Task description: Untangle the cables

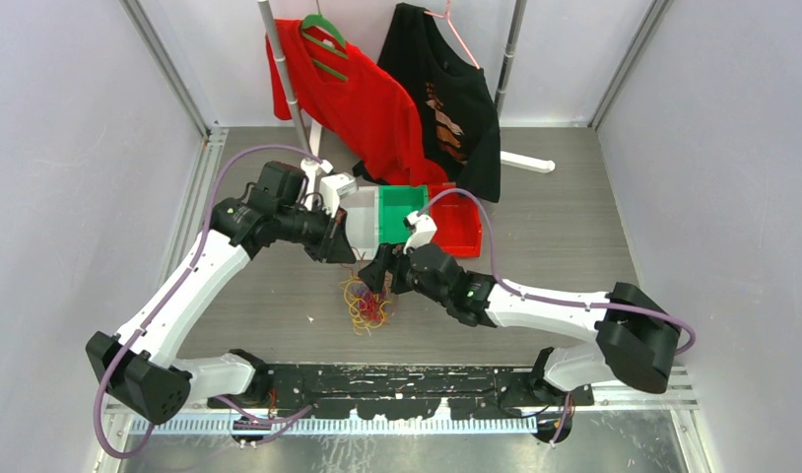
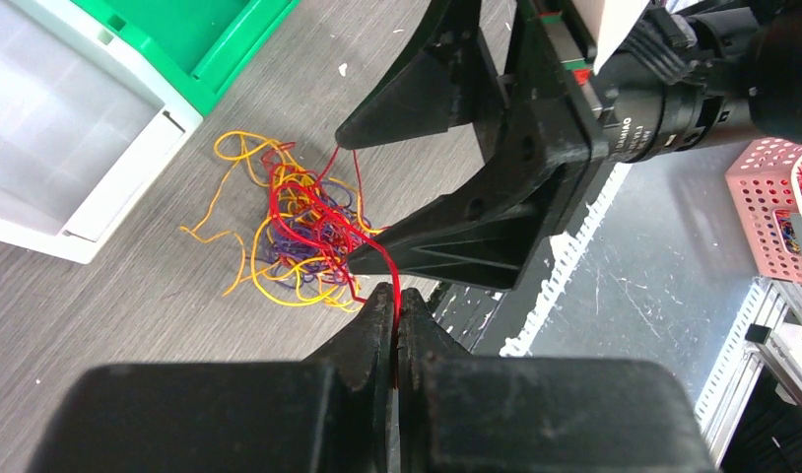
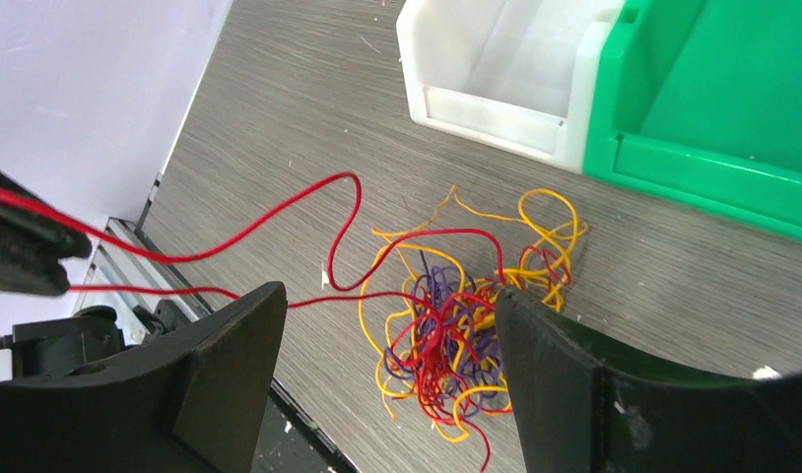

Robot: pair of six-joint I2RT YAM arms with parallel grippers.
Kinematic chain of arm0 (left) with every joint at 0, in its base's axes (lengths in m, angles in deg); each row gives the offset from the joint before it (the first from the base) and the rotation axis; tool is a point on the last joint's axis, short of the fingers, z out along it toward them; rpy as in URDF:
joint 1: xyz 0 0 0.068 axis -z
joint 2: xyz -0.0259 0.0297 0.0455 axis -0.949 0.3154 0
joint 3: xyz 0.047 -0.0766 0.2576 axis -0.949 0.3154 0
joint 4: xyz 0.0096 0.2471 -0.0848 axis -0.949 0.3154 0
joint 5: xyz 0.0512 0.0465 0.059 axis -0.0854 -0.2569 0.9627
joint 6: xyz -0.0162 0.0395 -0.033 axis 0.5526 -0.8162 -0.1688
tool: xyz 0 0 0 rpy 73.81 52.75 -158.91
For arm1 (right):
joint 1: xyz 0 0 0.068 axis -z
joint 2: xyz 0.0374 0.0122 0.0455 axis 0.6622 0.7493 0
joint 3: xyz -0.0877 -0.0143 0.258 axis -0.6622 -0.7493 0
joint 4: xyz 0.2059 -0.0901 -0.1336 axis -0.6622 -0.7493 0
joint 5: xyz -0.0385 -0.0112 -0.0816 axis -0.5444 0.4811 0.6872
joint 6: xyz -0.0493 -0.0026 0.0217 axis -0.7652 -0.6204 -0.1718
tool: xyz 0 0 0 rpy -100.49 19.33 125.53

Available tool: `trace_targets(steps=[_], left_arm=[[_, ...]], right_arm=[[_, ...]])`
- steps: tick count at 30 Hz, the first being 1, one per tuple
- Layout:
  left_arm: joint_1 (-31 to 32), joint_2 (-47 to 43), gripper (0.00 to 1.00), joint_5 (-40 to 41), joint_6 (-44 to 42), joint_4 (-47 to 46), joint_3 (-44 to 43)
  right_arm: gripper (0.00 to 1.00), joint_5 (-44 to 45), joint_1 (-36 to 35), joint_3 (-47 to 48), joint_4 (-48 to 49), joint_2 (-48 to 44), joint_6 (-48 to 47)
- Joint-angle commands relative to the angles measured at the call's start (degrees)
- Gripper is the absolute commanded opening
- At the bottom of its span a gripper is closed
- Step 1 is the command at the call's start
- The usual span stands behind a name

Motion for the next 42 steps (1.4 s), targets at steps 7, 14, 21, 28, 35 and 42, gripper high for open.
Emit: trace_targets(steps=[7,14,21,28,35,42], left_arm=[[0.29,-1.67,0.00,-1.61,1.24,1.43,-3.93],[0.29,-1.88,0.00,-2.27,1.23,4.03,-7.71],[0.29,-0.15,0.00,-2.58,0.24,9.74,-17.61],[0.66,5.45,0.00,-2.59,-1.23,18.57,-32.36],[1.00,7.73,0.00,-1.38,-1.09,21.37,-44.95],[0.99,9.07,0.00,3.95,-1.54,17.10,-60.58]], right_arm=[[0.81,3.14,-0.37,7.66,5.12,6.95,0.89],[0.80,3.57,-0.37,8.99,5.98,11.53,1.51],[0.79,4.32,-0.46,5.27,9.03,14.08,2.70],[0.77,5.78,-1.10,4.59,10.37,16.52,2.27],[0.76,5.86,-1.51,2.64,11.88,16.28,2.62],[0.74,8.62,-1.51,-1.14,13.16,15.10,3.43]])
